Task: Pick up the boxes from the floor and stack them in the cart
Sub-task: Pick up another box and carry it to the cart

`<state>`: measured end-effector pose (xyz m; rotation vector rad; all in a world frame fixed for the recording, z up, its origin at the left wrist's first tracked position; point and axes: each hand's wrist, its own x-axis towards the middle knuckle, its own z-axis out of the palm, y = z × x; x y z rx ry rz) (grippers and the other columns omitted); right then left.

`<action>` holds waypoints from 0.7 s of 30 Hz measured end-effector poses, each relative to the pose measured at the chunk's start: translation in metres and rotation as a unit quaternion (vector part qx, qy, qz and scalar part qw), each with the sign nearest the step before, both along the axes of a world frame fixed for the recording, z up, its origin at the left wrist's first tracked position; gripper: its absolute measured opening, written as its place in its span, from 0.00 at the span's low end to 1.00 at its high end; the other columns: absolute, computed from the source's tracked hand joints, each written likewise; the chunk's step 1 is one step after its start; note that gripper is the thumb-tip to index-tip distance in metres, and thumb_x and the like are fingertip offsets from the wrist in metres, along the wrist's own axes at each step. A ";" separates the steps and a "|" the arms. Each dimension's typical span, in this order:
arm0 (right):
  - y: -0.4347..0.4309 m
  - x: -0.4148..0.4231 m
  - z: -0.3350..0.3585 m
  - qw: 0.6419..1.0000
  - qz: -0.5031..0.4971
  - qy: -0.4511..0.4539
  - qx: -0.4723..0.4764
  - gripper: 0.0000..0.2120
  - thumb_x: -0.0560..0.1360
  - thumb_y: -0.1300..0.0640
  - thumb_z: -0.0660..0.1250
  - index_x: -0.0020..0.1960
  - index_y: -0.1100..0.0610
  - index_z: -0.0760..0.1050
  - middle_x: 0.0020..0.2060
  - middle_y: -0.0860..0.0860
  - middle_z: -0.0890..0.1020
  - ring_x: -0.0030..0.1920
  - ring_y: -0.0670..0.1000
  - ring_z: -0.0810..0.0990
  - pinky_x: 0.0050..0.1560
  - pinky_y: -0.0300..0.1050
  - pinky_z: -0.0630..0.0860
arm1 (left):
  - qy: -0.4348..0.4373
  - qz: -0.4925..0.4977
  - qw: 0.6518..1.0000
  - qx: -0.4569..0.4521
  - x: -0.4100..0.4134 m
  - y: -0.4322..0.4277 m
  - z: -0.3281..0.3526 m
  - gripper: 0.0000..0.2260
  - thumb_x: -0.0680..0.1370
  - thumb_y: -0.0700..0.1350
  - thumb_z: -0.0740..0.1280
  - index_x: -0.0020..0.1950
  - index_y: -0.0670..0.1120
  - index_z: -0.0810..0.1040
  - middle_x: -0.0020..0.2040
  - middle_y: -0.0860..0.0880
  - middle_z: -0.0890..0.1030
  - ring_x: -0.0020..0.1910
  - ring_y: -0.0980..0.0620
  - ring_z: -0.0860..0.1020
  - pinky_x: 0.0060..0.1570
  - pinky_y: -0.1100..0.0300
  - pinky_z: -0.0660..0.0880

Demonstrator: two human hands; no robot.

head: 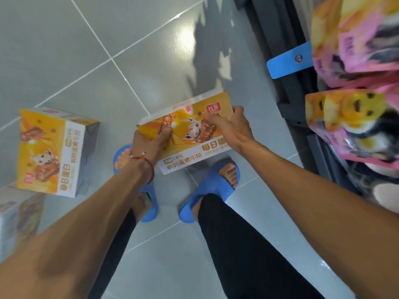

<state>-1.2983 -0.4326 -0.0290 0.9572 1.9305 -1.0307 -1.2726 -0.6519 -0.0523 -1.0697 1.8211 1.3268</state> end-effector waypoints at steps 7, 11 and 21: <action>-0.004 0.054 0.157 0.991 -0.130 0.015 -0.030 0.35 0.61 0.37 0.75 0.59 0.51 0.64 0.58 0.52 0.76 0.54 0.53 0.81 0.53 0.53 0.80 | -0.009 -0.119 0.993 -0.016 0.015 -0.021 0.157 0.41 0.60 0.66 0.80 0.64 0.45 0.75 0.54 0.48 0.84 0.49 0.50 0.85 0.47 0.51 0.83; -0.008 0.079 0.252 0.981 -0.177 0.042 -0.072 0.32 0.64 0.38 0.75 0.59 0.52 0.66 0.57 0.52 0.74 0.56 0.52 0.81 0.46 0.45 0.77 | 0.022 -0.167 0.986 -0.018 0.016 -0.015 0.269 0.24 0.70 0.48 0.80 0.58 0.44 0.73 0.51 0.48 0.82 0.45 0.54 0.83 0.40 0.67 0.81; -0.013 0.132 0.452 0.923 -0.362 0.087 -0.098 0.26 0.78 0.41 0.70 0.63 0.55 0.63 0.53 0.53 0.81 0.40 0.43 0.86 0.33 0.34 0.79 | 0.061 -0.267 0.961 0.020 0.015 -0.008 0.473 0.32 0.69 0.52 0.80 0.63 0.46 0.65 0.55 0.50 0.79 0.51 0.57 0.80 0.39 0.68 0.76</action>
